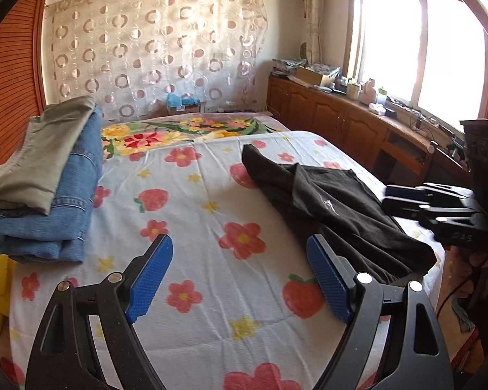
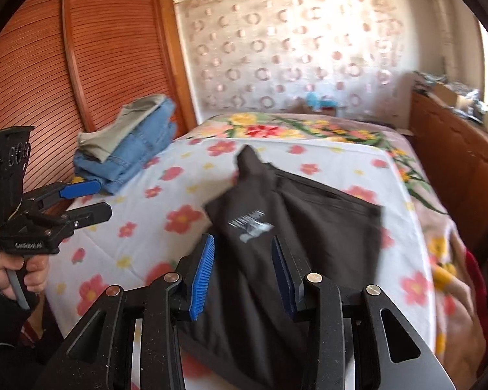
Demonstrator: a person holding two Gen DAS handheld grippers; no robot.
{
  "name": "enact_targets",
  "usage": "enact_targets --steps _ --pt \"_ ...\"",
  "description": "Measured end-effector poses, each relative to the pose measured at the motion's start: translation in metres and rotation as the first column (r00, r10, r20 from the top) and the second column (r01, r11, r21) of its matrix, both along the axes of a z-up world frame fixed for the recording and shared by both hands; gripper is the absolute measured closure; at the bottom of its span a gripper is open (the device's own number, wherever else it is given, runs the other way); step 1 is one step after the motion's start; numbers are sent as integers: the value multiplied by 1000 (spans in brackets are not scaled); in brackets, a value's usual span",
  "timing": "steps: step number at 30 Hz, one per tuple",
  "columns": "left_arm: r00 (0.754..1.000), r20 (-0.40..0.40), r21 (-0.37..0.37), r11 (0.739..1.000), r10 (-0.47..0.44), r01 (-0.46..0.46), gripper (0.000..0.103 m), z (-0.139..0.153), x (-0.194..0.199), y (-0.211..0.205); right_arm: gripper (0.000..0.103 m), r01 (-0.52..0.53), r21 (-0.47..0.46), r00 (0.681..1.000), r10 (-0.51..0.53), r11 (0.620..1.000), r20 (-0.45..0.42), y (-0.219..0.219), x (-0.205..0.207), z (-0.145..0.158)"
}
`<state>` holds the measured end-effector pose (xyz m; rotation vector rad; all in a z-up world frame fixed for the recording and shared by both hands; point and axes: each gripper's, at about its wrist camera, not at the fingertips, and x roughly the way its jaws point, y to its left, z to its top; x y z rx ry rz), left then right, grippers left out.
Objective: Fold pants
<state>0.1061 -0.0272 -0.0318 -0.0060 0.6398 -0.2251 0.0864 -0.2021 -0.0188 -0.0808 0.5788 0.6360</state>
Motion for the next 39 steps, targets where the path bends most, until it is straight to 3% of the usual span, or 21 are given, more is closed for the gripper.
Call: enact_targets --steps 11,19,22,24,27,39 --pt "1000 -6 -31 999 23 -23 18 -6 -1 19 71 -106 -108 994 101 988 -51 58 53 -14" --pt "999 -28 -38 999 26 -27 18 -16 -1 24 71 -74 -221 996 60 972 -72 74 80 -26" --pt "999 -38 -42 999 25 -26 18 -20 0 24 73 -73 -216 995 56 974 -84 83 87 -27" --pt "999 -43 -40 999 21 -23 18 -22 1 23 88 -80 -196 994 63 977 -91 86 88 -24" --pt "999 -50 -37 999 8 -10 18 -24 2 17 98 -86 -168 994 73 982 -80 80 84 -17" --pt "997 -64 -8 999 -54 53 18 -24 23 -10 99 -59 -134 998 55 989 -33 37 82 1"
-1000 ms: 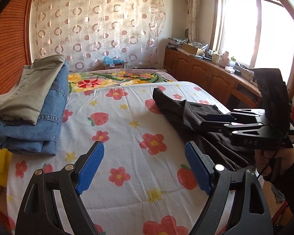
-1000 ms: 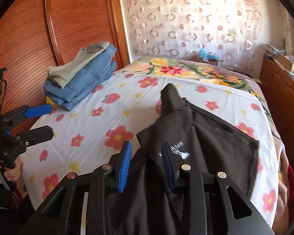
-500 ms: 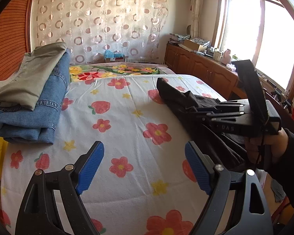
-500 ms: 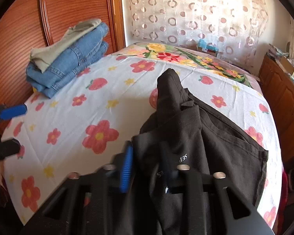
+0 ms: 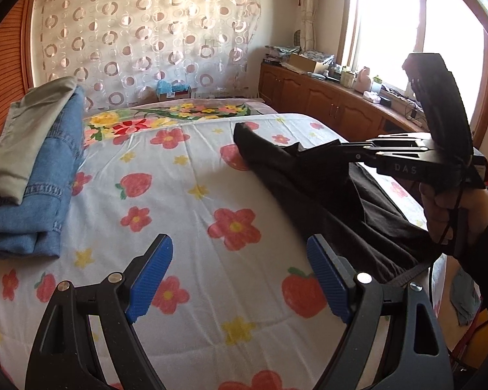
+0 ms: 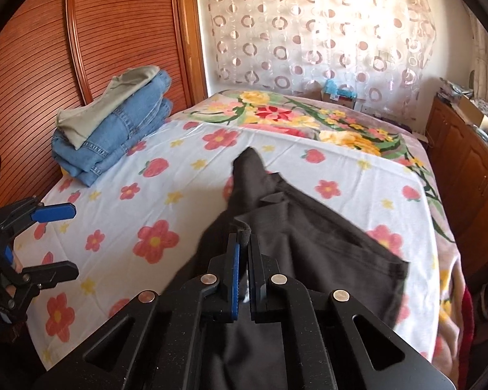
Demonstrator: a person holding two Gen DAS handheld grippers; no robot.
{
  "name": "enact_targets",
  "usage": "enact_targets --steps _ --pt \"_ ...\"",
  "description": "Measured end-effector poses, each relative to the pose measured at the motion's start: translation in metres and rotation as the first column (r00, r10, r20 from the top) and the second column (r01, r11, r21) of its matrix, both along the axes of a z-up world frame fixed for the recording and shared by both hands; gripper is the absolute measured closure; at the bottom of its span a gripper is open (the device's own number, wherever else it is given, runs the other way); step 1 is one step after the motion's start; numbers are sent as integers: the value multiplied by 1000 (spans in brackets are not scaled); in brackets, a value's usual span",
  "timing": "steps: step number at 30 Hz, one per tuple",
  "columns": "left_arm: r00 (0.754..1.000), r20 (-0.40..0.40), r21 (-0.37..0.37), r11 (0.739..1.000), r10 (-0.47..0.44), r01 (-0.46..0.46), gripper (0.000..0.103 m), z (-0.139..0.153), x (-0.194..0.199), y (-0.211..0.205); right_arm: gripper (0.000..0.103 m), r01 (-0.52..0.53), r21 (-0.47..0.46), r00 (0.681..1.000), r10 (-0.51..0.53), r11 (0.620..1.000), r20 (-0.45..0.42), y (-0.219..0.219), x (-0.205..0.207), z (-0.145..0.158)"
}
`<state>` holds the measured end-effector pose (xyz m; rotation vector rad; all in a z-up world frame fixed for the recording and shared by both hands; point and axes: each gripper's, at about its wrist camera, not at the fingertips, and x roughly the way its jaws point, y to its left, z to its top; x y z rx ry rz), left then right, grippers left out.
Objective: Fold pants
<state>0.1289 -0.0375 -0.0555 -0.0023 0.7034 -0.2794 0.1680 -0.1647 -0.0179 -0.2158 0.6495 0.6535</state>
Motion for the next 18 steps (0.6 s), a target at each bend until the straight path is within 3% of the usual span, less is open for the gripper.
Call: enact_targets --steps 18 --pt "995 -75 29 997 -69 71 18 -13 58 -45 99 152 -27 988 -152 988 -17 -58 61 -21"
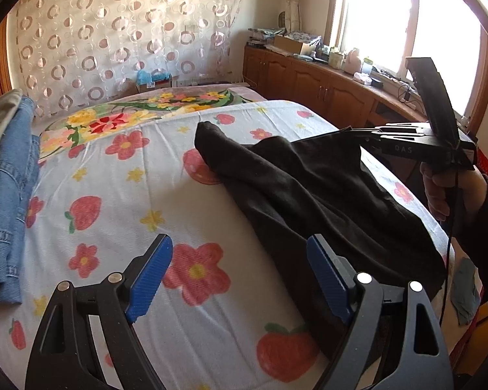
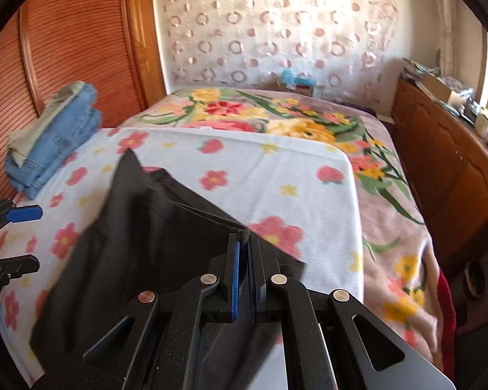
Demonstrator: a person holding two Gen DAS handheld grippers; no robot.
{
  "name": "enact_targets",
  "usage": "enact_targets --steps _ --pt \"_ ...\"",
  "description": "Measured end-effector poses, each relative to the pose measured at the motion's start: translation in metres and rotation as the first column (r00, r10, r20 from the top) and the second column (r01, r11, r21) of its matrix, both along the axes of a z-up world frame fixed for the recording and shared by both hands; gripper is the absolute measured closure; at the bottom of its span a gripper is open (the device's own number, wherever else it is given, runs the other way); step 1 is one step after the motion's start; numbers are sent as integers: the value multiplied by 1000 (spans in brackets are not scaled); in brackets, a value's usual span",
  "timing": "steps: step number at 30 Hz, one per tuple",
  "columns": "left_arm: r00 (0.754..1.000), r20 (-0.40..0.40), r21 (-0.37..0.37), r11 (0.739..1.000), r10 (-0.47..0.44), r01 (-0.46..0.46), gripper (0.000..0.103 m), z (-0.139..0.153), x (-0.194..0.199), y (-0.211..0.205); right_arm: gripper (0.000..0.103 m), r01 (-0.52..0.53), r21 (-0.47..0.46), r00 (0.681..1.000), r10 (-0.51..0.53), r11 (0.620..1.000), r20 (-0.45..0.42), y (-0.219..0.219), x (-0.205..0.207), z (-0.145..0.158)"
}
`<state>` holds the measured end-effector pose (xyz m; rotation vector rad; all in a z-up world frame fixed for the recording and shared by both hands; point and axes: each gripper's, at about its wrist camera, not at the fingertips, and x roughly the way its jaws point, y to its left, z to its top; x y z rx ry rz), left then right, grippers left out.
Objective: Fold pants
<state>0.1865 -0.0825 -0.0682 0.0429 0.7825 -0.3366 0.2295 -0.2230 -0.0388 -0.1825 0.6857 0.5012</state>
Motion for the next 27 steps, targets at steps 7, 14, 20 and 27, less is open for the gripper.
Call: enact_targets --steps 7,14,20,27 --pt "999 -31 30 999 -10 11 18 -11 6 -11 99 80 5 997 -80 997 14 -10 6 -4" --pt "999 -42 31 999 -10 11 18 -13 4 -13 99 116 -31 993 -116 993 20 -3 11 -12" --pt "999 -42 30 999 -13 14 18 -12 5 -12 99 123 -35 992 -123 992 10 -1 15 -10" --pt "999 -37 22 999 -31 32 18 -9 -2 -18 83 129 7 991 -130 992 26 -14 4 -4"
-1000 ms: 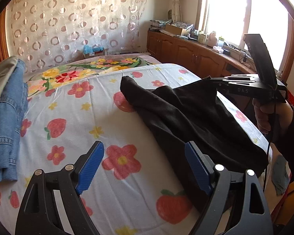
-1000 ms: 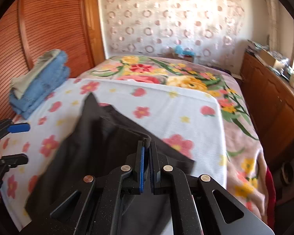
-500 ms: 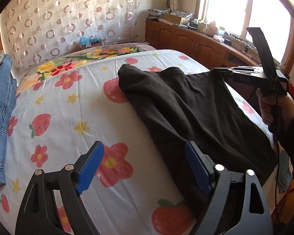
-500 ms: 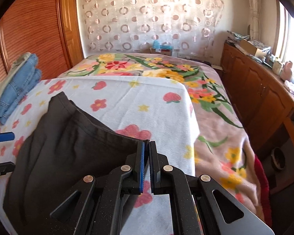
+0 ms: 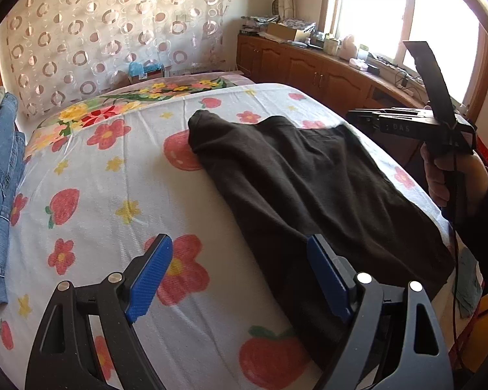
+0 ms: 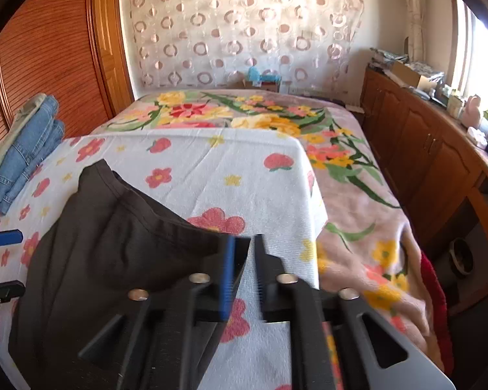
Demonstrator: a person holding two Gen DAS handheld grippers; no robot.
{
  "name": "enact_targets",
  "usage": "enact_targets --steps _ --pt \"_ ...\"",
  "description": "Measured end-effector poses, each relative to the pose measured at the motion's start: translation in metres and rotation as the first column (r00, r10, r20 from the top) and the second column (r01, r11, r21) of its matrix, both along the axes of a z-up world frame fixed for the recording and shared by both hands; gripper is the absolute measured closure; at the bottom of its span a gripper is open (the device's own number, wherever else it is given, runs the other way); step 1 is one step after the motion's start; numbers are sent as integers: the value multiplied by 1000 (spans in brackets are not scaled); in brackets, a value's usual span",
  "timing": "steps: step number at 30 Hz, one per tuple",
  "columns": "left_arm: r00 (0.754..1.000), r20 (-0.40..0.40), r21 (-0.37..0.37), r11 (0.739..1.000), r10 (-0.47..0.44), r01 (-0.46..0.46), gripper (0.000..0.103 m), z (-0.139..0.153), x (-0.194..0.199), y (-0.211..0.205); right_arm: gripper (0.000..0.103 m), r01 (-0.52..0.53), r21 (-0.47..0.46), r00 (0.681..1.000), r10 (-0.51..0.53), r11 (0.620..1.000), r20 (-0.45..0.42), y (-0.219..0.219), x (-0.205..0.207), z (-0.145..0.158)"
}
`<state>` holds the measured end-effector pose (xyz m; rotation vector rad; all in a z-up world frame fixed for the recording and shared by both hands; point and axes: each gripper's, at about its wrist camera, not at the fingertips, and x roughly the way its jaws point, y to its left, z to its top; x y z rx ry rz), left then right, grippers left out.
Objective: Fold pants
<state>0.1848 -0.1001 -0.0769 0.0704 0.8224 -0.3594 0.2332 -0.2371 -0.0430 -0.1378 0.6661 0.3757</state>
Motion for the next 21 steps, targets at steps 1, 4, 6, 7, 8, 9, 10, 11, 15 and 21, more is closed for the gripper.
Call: enact_targets --steps 1,4,6,7,8,9,10,11,15,21 --pt "1000 4 -1 1000 -4 4 18 1 -3 -1 83 -3 4 1000 3 1000 4 -1 -4 1" --pt "1000 10 -4 1000 -13 13 18 4 -9 -4 79 -3 -1 1000 3 1000 22 -3 -21 5" --pt "1000 18 -6 1000 -18 18 18 6 -13 -6 77 -7 13 999 6 1000 32 -5 -34 7" --pt "1000 21 -9 1000 -21 21 18 7 -14 -6 76 -13 23 999 12 1000 35 -6 -42 8" --pt "999 25 -11 1000 -24 25 18 8 -17 -7 75 -15 31 999 14 999 38 -8 -49 9" --pt "999 29 -11 1000 -26 27 18 9 -19 -7 74 -13 36 999 11 999 42 -9 -57 9" --pt "999 31 -12 1000 -29 29 18 9 -21 -8 74 -10 40 999 9 999 44 -11 -65 9" --pt "999 33 -12 999 -31 31 18 9 -22 -8 74 -10 45 999 8 999 45 -13 -72 8" --pt "998 44 -10 999 -43 44 18 11 -33 -11 74 -3 52 999 1 999 41 -19 -99 3" --pt "998 47 -12 999 -51 52 18 8 -50 -12 74 -6 41 1000 5 999 30 -21 -134 2"
